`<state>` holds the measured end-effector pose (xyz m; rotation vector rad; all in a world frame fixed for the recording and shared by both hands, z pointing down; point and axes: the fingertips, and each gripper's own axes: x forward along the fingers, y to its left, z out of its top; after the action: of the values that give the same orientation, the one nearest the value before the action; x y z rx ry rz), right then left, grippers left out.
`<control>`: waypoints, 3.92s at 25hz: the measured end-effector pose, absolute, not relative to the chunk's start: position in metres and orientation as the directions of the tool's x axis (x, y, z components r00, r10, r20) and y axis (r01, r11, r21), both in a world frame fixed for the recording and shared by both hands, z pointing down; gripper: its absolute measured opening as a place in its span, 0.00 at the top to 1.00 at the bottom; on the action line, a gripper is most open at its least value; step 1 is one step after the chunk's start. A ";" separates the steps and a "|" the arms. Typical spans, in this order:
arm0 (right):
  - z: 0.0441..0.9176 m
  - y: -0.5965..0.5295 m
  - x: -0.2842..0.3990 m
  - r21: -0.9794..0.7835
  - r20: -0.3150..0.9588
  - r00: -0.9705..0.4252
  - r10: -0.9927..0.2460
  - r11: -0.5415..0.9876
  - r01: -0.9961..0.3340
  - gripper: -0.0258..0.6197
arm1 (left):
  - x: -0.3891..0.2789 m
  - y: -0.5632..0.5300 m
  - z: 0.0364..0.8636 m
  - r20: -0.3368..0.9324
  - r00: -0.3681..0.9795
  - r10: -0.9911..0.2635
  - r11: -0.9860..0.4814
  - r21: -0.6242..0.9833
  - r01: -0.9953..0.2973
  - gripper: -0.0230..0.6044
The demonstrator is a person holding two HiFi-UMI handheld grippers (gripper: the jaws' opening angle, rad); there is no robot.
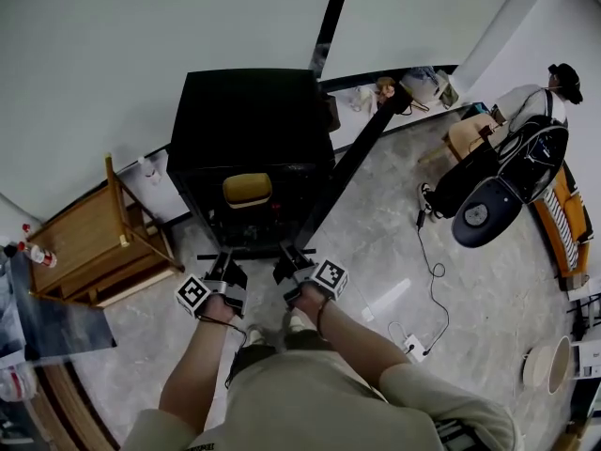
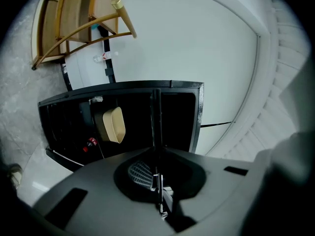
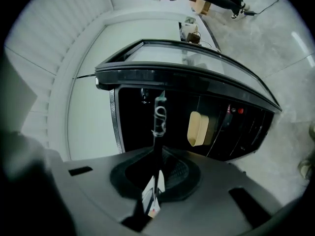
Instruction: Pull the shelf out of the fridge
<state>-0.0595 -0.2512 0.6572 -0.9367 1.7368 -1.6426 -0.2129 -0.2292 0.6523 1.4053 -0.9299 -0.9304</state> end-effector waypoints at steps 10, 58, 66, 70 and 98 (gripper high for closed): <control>0.636 -0.199 -0.052 -0.997 0.057 -0.648 -0.760 -0.012 -0.073 0.95 | -0.204 -0.175 0.626 -0.016 0.363 -0.931 -0.026 0.999 -0.021 0.94; 0.218 -0.220 -0.057 -0.718 -0.460 -0.738 -0.494 0.696 -0.019 0.95 | -0.205 -0.188 0.228 -0.548 0.287 -0.786 -0.591 0.802 -0.085 0.94; 0.222 -0.232 -0.059 -0.709 -0.463 -0.719 -0.518 0.704 -0.050 0.95 | -0.209 -0.201 0.232 -0.547 0.272 -0.792 -0.586 0.805 -0.090 0.94; 0.242 -0.235 -0.059 -0.730 -0.425 -0.731 -0.534 0.680 -0.071 0.95 | -0.207 -0.203 0.256 -0.515 0.264 -0.815 -0.550 0.832 -0.074 0.94; 0.387 -0.247 -0.053 -0.903 -0.157 -0.776 -0.610 0.407 -0.138 0.93 | -0.203 -0.211 0.386 -0.284 0.259 -0.923 -0.305 0.951 -0.047 0.94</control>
<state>-0.0534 -0.2470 0.3871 -0.6374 2.2000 -1.3466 -0.2026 -0.2113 0.3862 1.6012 -0.9211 -1.1851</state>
